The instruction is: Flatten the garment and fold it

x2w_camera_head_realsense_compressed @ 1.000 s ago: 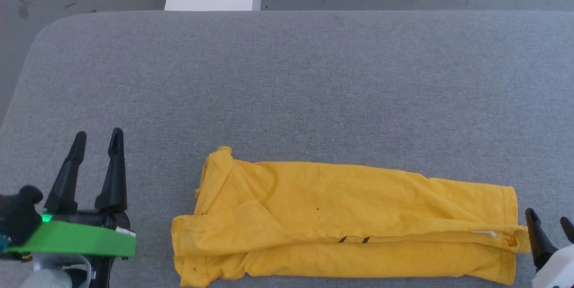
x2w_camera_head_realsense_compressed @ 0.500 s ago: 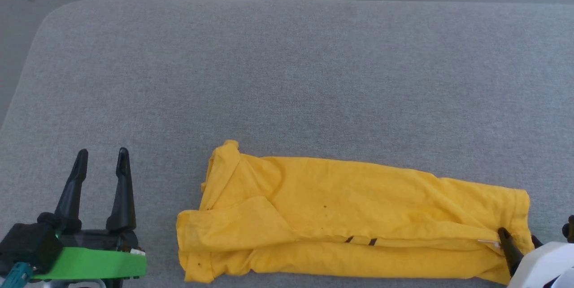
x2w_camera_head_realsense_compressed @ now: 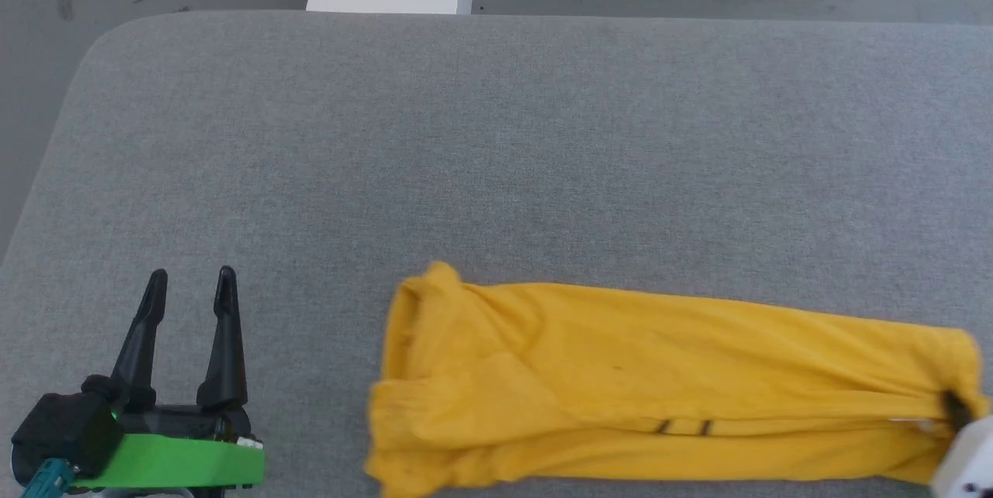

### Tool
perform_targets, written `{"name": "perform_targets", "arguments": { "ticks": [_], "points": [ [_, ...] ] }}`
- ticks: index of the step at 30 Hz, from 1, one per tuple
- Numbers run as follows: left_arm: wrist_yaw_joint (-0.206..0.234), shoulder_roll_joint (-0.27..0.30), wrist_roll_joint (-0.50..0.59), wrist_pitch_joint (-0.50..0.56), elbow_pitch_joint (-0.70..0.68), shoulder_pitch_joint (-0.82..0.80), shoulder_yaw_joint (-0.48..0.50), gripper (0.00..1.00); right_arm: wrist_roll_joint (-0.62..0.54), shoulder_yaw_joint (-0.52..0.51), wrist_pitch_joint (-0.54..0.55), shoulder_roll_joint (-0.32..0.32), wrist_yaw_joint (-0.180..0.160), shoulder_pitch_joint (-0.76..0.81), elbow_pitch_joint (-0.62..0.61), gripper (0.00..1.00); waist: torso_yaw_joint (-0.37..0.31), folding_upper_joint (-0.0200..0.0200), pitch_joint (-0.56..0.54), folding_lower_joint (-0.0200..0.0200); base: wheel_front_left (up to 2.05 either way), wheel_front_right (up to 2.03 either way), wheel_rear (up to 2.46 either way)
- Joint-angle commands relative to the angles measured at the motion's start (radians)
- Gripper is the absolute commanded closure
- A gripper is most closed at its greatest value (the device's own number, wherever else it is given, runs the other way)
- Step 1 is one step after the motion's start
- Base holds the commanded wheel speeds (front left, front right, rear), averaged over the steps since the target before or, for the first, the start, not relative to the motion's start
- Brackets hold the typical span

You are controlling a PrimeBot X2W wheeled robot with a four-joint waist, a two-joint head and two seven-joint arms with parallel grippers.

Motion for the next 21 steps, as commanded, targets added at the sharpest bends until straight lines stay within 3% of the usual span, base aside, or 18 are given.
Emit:
{"name": "perform_targets", "arguments": {
  "ticks": [1,5,9,13,21],
  "points": [
    [-0.011,-0.009,0.005,-0.004,0.004,0.015,0.003,0.0,-0.02,-0.039,-0.007,-0.022,-0.002,-0.019,-0.011,1.0,0.0,0.0,-0.004,0.0,0.0,0.0,0.0],
    [-0.026,-0.017,0.012,-0.004,0.013,0.022,0.006,0.0,-0.057,-0.139,-0.011,-0.061,-0.002,-0.023,-0.021,1.0,0.002,0.0,-0.011,0.0,0.0,0.0,0.0],
    [-0.036,-0.02,0.014,-0.004,0.026,0.032,0.006,0.0,-0.054,-0.152,0.006,-0.071,-0.002,-0.013,-0.043,1.0,0.0,0.0,-0.023,0.0,0.0,0.0,0.0],
    [-0.042,-0.028,0.013,-0.004,0.034,0.04,0.004,0.0,-0.01,-0.068,0.055,-0.065,-0.002,0.016,-0.096,1.0,-0.004,0.0,-0.035,0.0,0.0,0.0,0.0],
    [-0.055,-0.045,0.015,-0.004,0.05,0.036,-0.012,0.0,0.118,0.204,0.189,-0.049,-0.002,0.067,-0.247,1.0,0.004,0.0,-0.051,0.0,0.0,0.0,0.0]
  ]
}}
